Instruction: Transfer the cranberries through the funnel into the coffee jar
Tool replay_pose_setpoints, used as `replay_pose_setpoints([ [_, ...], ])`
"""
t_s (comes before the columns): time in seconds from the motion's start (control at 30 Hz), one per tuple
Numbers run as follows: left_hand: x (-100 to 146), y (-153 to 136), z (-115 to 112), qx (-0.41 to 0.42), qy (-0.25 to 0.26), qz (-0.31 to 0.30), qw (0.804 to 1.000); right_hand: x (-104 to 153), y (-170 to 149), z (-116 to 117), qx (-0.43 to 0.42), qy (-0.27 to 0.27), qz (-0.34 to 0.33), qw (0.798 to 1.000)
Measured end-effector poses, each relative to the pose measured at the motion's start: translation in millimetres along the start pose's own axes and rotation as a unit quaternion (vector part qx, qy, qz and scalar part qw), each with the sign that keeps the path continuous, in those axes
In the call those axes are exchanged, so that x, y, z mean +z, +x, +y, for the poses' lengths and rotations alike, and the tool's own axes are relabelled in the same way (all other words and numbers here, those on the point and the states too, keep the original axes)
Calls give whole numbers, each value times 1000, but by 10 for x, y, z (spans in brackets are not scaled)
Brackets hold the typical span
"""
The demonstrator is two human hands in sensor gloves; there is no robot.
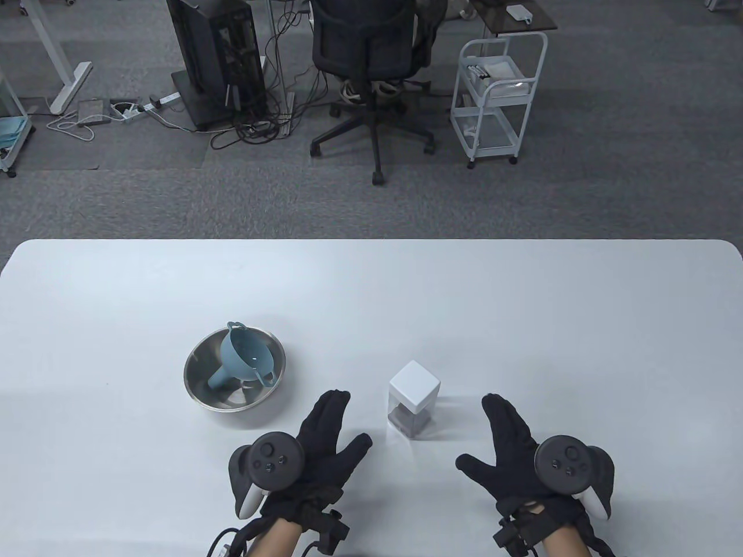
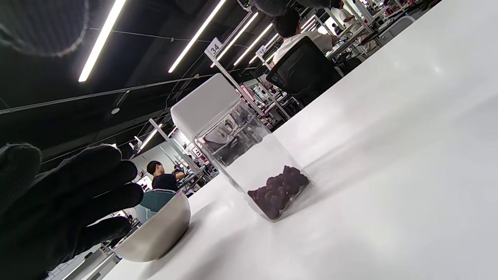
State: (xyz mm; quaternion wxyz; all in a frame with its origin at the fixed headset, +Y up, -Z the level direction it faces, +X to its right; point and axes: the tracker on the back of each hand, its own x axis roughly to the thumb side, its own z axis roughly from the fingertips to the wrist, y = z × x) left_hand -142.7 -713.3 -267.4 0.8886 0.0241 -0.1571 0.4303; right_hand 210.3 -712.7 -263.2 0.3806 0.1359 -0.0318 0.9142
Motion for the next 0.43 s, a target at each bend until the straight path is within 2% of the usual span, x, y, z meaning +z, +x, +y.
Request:
replay_pose_setpoints([
  [0.43,8,-4,-8,-2,-1,1,1000,0,-2,3,3,2,3,1000],
])
